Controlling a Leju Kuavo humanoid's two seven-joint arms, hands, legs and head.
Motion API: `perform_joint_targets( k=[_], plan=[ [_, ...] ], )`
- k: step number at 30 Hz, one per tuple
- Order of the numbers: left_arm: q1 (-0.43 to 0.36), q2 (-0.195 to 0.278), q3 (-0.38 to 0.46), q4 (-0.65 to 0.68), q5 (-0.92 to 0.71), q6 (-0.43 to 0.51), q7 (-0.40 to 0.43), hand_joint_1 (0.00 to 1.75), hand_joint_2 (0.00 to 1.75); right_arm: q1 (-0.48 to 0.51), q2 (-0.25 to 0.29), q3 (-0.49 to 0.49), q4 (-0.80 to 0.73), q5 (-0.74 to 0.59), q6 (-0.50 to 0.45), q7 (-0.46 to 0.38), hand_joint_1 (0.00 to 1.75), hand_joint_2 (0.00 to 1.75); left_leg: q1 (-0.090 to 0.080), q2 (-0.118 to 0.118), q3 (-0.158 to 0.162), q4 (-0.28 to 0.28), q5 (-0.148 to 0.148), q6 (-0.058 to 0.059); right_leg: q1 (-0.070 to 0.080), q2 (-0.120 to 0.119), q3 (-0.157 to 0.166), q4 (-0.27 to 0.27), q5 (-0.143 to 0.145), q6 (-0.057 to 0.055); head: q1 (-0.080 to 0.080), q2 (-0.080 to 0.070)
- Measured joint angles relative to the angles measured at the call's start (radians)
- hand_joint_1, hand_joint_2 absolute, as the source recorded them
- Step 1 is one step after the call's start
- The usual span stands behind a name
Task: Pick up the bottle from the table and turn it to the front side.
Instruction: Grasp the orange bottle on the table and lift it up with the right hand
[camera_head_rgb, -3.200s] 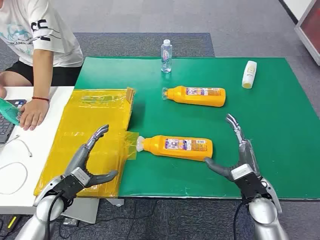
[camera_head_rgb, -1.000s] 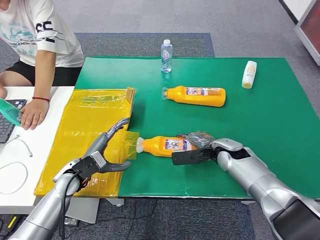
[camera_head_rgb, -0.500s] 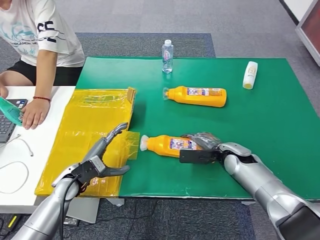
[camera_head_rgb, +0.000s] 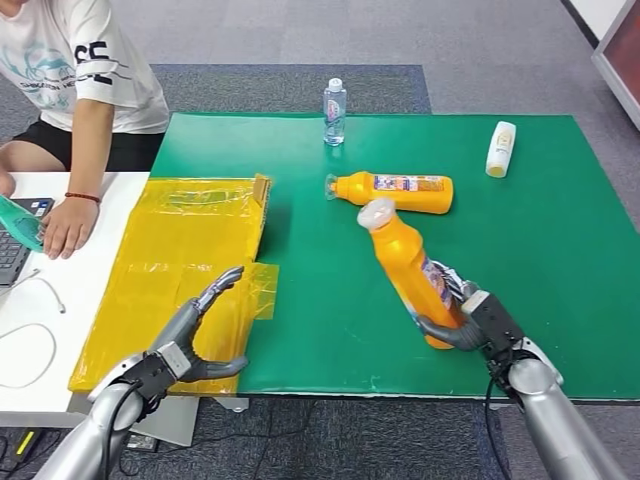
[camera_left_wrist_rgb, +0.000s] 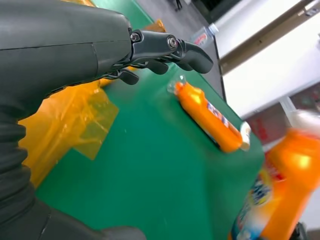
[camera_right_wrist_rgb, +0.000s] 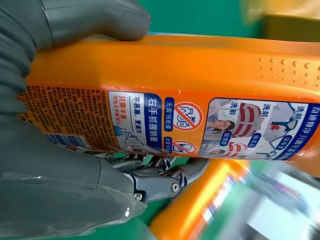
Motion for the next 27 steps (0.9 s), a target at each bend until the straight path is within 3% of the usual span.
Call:
perform_joint_targets(
  k=[5, 10, 15, 23, 27],
  plan=[
    [-0.014, 0.007, 0.013, 0.022, 0.067, -0.104, -0.055, 0.00, 1.75, 0.054, 0.033, -0.115, -0.110, 0.004, 0.077, -0.011, 1.75, 1.75, 0.000, 0.000, 0.000, 0.000, 0.000, 0.000, 0.000, 0.000, -0.001, 0.000, 0.000, -0.001, 0.000, 0.000],
    [-0.088, 0.032, -0.020, 0.052, 0.209, -0.339, -0.095, 0.00, 1.75, 0.040, 0.077, -0.115, -0.149, 0.006, 0.155, -0.031, 1.75, 1.75, 0.000, 0.000, 0.000, 0.000, 0.002, -0.001, 0.000, 0.000, -0.002, 0.001, 0.002, -0.002, 0.000, 0.000],
    [-0.185, 0.043, -0.042, 0.100, 0.289, -0.547, -0.101, 0.00, 1.75, -0.011, 0.126, -0.038, -0.171, -0.001, 0.197, -0.035, 1.75, 1.75, 0.000, 0.000, 0.000, 0.000, 0.004, -0.001, 0.000, 0.000, -0.002, 0.001, 0.002, -0.002, 0.000, 0.000],
    [-0.254, 0.060, -0.043, 0.156, 0.319, -0.679, -0.101, 0.00, 1.75, -0.041, 0.156, 0.122, -0.189, 0.007, 0.200, -0.053, 1.75, 1.75, 0.000, 0.000, -0.001, 0.000, 0.004, -0.001, 0.000, 0.000, -0.002, 0.002, 0.002, -0.002, 0.000, 0.000],
    [-0.275, 0.079, -0.040, 0.156, 0.309, -0.700, -0.101, 0.00, 1.75, -0.062, 0.164, 0.192, -0.185, 0.019, 0.178, -0.049, 1.75, 1.75, 0.000, 0.000, -0.001, 0.000, 0.004, -0.001, 0.001, 0.000, -0.002, 0.002, 0.002, -0.002, 0.000, 0.000]
  ],
)
